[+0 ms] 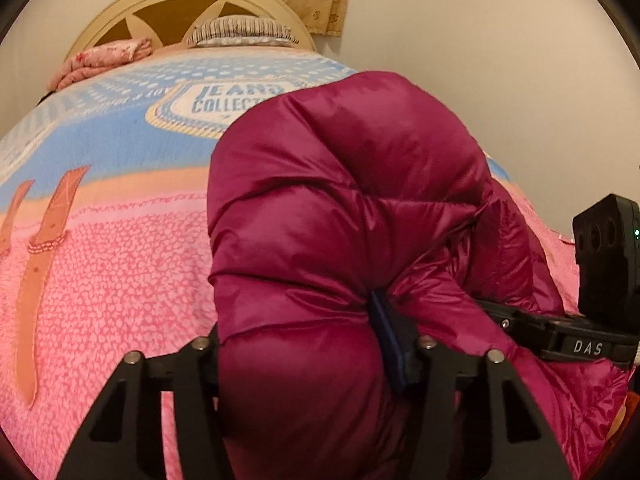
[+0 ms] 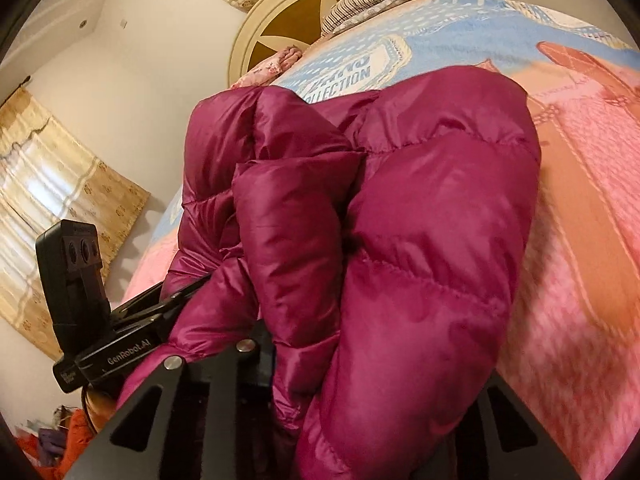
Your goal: Fold large clothes
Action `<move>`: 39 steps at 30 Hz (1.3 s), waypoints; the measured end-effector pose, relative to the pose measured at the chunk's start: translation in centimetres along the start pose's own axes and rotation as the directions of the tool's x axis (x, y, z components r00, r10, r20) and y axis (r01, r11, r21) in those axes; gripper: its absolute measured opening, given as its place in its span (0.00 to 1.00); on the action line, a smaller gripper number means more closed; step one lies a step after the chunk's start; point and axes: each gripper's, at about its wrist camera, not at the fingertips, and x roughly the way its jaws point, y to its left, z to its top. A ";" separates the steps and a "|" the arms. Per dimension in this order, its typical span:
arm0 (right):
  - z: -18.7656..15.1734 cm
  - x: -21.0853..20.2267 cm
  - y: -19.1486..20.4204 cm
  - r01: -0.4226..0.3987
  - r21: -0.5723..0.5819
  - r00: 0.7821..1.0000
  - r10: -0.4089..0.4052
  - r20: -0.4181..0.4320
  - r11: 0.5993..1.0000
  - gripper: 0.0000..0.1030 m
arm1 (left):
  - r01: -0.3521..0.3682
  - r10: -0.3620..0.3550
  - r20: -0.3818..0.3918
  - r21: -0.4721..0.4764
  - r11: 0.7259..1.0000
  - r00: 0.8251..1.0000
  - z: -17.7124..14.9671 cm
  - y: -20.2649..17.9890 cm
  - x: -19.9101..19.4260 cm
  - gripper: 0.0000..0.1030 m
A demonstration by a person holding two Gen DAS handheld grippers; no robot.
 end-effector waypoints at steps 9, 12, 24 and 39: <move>-2.8 -6.5 -0.3 0.006 0.043 0.998 -0.009 0.070 0.999 0.28 | 0.093 -0.094 0.012 0.040 0.995 0.996 -1.2 -5.3 -2.4 0.47; -3.7 -9.2 -0.8 0.020 0.062 0.995 -0.026 0.099 0.998 0.28 | 0.141 -0.141 0.004 0.054 0.989 0.990 -1.3 -7.3 -2.7 0.47; -5.4 -21.6 -4.6 0.191 0.095 0.946 -0.209 0.249 0.977 0.27 | 0.363 -0.361 -0.039 0.159 0.918 0.932 0.3 -18.7 -1.1 0.48; -7.4 -32.9 -17.7 0.281 0.281 0.892 -0.358 0.275 0.918 0.27 | 0.429 -0.387 -0.210 0.221 0.876 0.898 1.1 -33.4 5.8 0.47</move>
